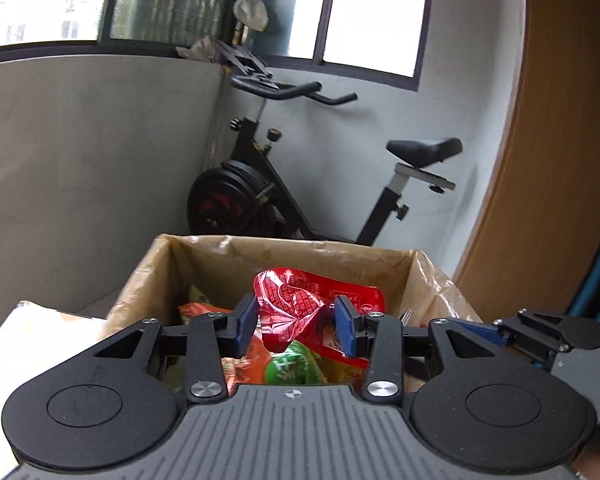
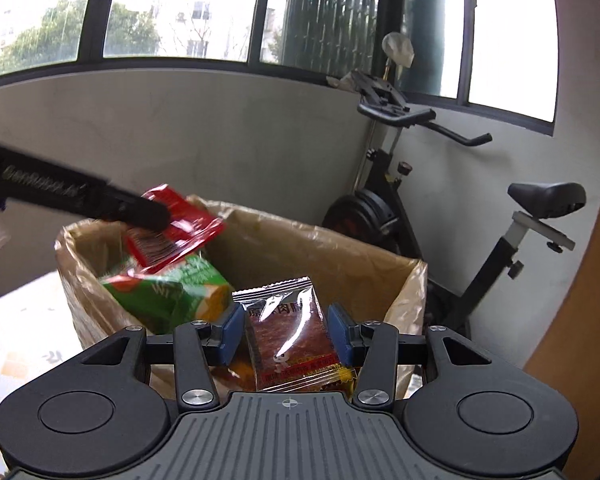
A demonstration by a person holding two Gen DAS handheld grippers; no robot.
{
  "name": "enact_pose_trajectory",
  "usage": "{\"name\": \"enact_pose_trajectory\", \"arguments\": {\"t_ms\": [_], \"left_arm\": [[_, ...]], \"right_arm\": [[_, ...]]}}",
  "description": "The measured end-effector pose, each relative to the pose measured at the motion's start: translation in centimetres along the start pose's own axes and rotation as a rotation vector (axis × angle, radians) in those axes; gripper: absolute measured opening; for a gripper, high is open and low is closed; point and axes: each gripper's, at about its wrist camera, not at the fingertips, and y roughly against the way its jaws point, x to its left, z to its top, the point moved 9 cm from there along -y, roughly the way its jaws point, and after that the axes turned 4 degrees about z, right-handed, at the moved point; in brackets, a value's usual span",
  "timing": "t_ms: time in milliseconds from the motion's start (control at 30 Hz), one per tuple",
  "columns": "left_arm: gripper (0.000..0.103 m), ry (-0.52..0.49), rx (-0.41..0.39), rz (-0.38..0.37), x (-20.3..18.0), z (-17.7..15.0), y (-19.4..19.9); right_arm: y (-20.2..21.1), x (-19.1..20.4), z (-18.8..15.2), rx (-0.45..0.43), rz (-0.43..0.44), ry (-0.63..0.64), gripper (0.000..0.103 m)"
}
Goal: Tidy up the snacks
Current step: 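Open both tools to drop the packs into the box, then withdraw both open tools from the box back to the snack pile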
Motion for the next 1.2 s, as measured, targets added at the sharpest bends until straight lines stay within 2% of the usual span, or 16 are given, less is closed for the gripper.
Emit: {"name": "enact_pose_trajectory", "arguments": {"t_ms": [67, 133, 233, 400, 567, 800, 1000, 1200], "left_arm": [[0.049, 0.000, 0.020, 0.002, 0.3, -0.1, -0.6], [0.062, 0.004, 0.011, 0.024, 0.6, -0.2, -0.4], [0.069, 0.012, -0.010, 0.067, 1.4, -0.1, 0.7], [0.069, 0.029, -0.032, 0.092, 2.5, -0.3, 3.0], [0.069, -0.026, -0.057, 0.134, 2.8, -1.2, 6.1], [0.069, -0.095, -0.104, 0.163, 2.6, -2.9, 10.4], [0.069, -0.090, -0.087, 0.167, 3.5, -4.9, 11.5], [0.069, -0.100, -0.010, 0.209, 5.0, -8.0, 10.3]], "right_arm": [[0.0, 0.1, -0.3, 0.003, -0.016, -0.002, 0.048], [0.6, 0.1, -0.4, -0.008, -0.014, -0.018, 0.058], [2.1, 0.0, -0.4, -0.024, -0.013, -0.033, 0.059], [4.1, 0.2, -0.9, -0.048, -0.050, -0.091, 0.059], [6.0, 0.8, -1.1, -0.065, -0.079, -0.148, 0.059], [8.6, 2.6, -1.5, -0.082, -0.082, -0.113, 0.059], [9.6, 3.6, -2.6, -0.075, -0.076, -0.098, 0.059], [8.6, 4.3, -4.9, -0.036, -0.069, -0.115, 0.059]]}}
